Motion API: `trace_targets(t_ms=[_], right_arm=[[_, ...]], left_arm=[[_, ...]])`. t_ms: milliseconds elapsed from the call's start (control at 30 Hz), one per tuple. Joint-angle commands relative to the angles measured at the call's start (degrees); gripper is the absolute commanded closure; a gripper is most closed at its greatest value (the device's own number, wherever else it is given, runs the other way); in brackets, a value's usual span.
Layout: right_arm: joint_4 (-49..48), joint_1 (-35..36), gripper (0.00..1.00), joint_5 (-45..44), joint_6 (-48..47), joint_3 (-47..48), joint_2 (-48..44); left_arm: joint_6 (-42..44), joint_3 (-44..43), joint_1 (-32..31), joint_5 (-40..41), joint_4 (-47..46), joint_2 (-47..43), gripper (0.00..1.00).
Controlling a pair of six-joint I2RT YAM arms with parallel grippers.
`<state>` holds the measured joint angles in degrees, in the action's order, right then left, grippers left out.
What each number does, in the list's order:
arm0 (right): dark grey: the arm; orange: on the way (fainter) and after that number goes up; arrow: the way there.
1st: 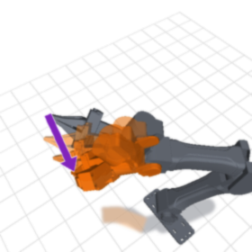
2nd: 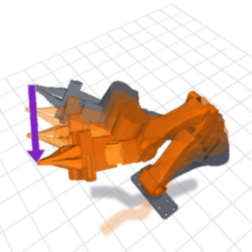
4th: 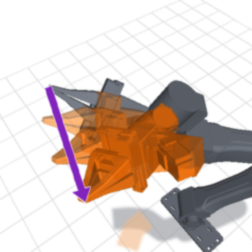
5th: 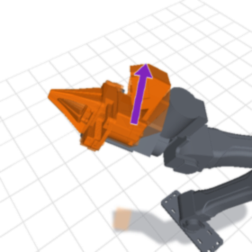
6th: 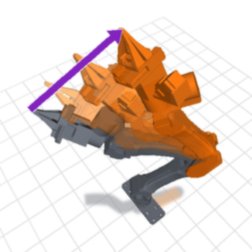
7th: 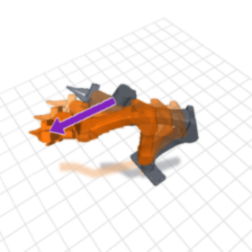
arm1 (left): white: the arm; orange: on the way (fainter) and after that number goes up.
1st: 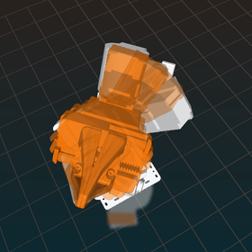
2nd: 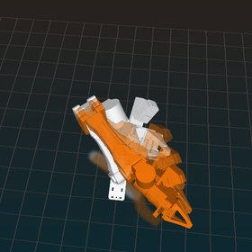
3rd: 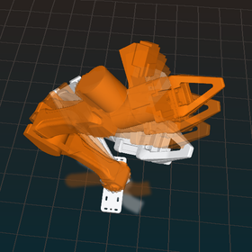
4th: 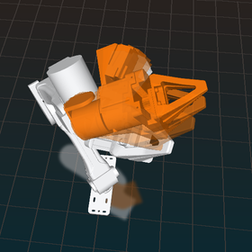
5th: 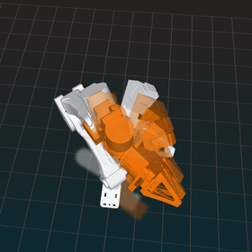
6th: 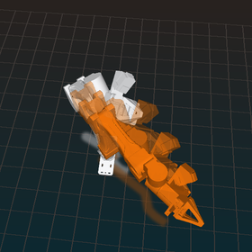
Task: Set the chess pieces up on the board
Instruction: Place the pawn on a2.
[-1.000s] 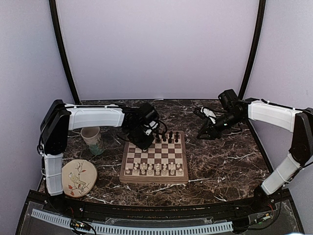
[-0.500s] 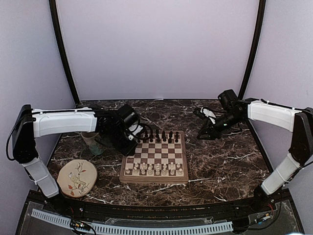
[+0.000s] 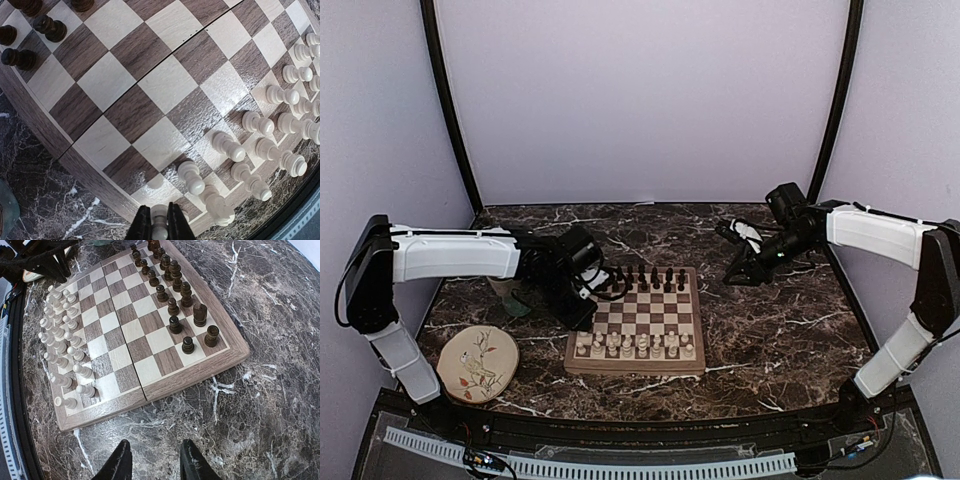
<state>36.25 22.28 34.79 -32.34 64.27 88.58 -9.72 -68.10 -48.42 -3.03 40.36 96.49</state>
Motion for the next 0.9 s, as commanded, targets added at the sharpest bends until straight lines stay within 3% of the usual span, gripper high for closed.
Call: trace_targets(t_ms=[0,667,867], right_arm=[[-0.05,0.32,0.66,-0.07,-0.22,1.38,0.37],[-0.01,0.3,0.66,-0.24,-0.31,1.38,0.72],[0.09,0.3,0.66,-0.31,-0.31,1.38,0.72]], left_arm=[[-0.08,0.87,-0.09,-0.98,-0.39,0.44,0.93],[0.59,1.78,-0.09,0.86,-1.31,2.92,0.91],[0.52,2.0,-0.09,0.86,-1.39,3.26,0.82]])
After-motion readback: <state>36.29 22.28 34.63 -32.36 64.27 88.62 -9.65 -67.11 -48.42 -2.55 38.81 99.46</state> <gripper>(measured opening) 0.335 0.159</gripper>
